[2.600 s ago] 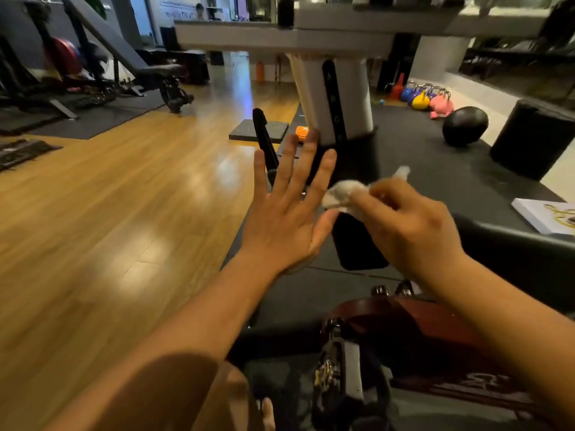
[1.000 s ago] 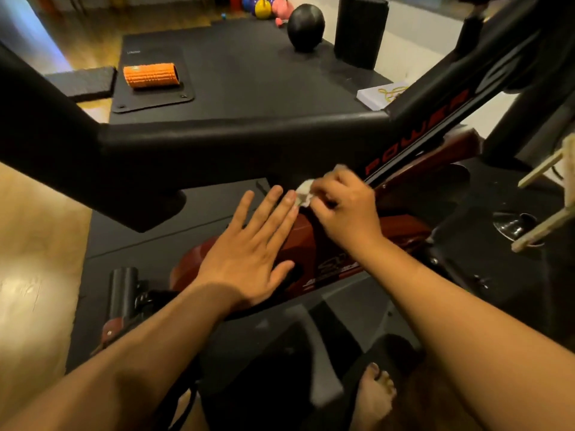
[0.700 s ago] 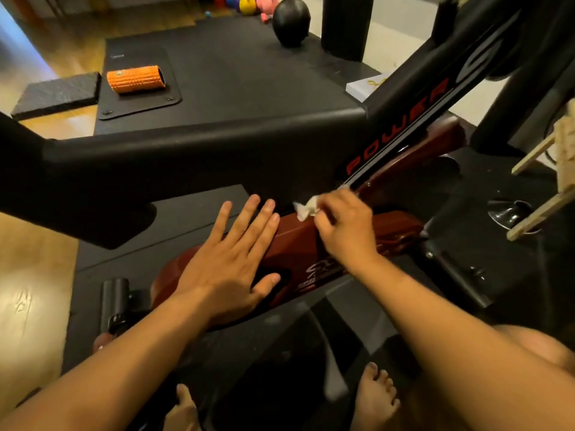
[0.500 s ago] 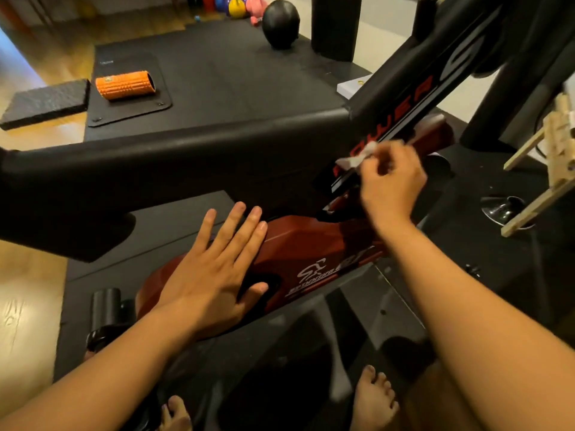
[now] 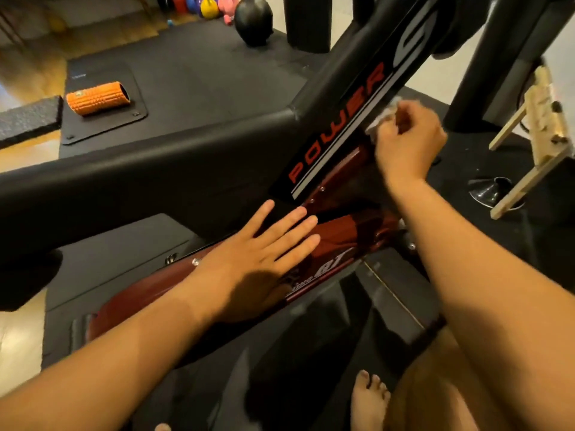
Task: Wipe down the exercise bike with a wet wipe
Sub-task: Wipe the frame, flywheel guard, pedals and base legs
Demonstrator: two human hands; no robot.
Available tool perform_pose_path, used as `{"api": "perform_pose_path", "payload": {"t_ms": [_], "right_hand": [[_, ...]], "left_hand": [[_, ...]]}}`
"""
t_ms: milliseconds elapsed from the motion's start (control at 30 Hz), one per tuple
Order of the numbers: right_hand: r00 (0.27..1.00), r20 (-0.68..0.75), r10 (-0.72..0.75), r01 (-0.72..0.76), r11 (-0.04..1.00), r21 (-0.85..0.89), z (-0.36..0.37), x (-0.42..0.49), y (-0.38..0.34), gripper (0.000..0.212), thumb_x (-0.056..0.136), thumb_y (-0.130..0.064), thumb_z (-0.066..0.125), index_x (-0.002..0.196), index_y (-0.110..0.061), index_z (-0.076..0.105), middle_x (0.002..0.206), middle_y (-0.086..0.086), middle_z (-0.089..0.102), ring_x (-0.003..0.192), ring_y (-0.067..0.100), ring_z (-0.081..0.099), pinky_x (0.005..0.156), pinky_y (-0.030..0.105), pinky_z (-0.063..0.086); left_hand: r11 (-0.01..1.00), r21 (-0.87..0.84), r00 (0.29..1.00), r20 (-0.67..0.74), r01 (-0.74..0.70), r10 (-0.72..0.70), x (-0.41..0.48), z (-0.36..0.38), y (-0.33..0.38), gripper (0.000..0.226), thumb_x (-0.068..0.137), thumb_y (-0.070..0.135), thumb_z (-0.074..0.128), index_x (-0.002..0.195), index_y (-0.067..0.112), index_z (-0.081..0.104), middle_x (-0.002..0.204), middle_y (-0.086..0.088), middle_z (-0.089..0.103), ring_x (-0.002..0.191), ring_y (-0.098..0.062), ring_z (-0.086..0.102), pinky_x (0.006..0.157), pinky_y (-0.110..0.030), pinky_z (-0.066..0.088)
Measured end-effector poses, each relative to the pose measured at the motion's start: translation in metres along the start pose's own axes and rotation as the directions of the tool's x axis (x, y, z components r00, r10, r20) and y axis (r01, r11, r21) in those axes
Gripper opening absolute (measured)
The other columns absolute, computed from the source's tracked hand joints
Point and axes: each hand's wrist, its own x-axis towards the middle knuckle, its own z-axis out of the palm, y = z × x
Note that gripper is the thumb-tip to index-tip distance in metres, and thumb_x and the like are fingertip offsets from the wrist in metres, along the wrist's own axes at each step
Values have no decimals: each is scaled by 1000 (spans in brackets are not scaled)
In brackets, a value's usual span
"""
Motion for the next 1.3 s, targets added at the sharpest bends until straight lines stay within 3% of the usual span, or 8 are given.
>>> {"api": "perform_pose_path", "payload": {"t_ms": [100, 233, 400, 533, 667, 900, 1133, 1300], "right_hand": [[996, -54, 72, -71, 997, 17, 2, -1, 0, 16, 77, -11, 53, 85, -6, 67, 83, 15, 65, 81, 31, 59, 68, 24, 31], [978, 179, -108, 79, 984, 163, -2, -70, -8, 11, 79, -2, 62, 81, -11, 69, 80, 6, 61, 71, 10, 55, 68, 7, 36], [993, -38, 115, -113, 992, 60, 1, 23, 15, 15, 79, -15, 63, 84, -10, 76, 86, 15, 67, 83, 23, 61, 78, 29, 42], [973, 128, 190, -188, 982, -27, 5, 61, 27, 22, 82, -27, 65, 84, -6, 73, 92, 5, 66, 79, 10, 60, 65, 3, 37], [959, 270, -86, 116, 989, -95, -6, 24, 20, 19, 87, -19, 64, 98, -11, 77, 92, 1, 62, 81, 10, 54, 69, 5, 32], [958, -43, 285, -288, 950, -121, 0, 47, 33, 29, 95, -22, 53, 79, -6, 71, 88, 14, 70, 85, 22, 66, 60, 12, 32], [995, 90, 50, -67, 978, 195, 0, -110, -2, 18, 88, 2, 63, 104, -1, 71, 107, 5, 61, 98, 3, 56, 88, 1, 37], [944, -173, 282, -231, 936, 266, -9, -18, 24, 20, 80, -3, 65, 98, -11, 65, 92, 5, 65, 74, 9, 60, 69, 11, 48]], "left_hand": [[999, 40, 999, 23, -32, 31, 22, 2, -12, 84, 95, 54, 46, 156, 14, 6, 163, -15, 0, 150, -31, -10, 118, -50, -13], [995, 25, 995, -4, -100, 100, 33, 7, -15, 81, 89, 53, 56, 156, 18, 24, 162, -12, 17, 150, -32, 8, 120, -52, -7], [995, 1, 995, -13, -100, 100, 34, 7, -12, 74, 93, 54, 47, 155, 19, 27, 163, -10, 19, 151, -31, 9, 120, -56, 2], [994, -4, 994, -2, -109, 109, 36, 8, -13, 74, 92, 55, 46, 154, 20, 29, 162, -12, 21, 151, -32, 10, 120, -56, 4], [995, -19, 995, 5, -102, 102, 36, 5, -12, 74, 89, 55, 51, 152, 19, 34, 160, -13, 25, 150, -33, 14, 119, -56, 6], [995, -7, 993, 73, -97, 97, 37, 4, -13, 75, 89, 58, 41, 153, 20, 33, 160, -13, 24, 150, -34, 14, 120, -56, 1], [996, -10, 993, 74, -88, 88, 36, 6, -13, 76, 89, 62, 32, 154, 23, 29, 161, -12, 20, 150, -35, 10, 121, -53, -5], [997, -25, 995, 63, -73, 74, 35, 3, -12, 75, 92, 60, 41, 155, 22, 28, 162, -12, 20, 151, -34, 9, 122, -54, 3]]}}
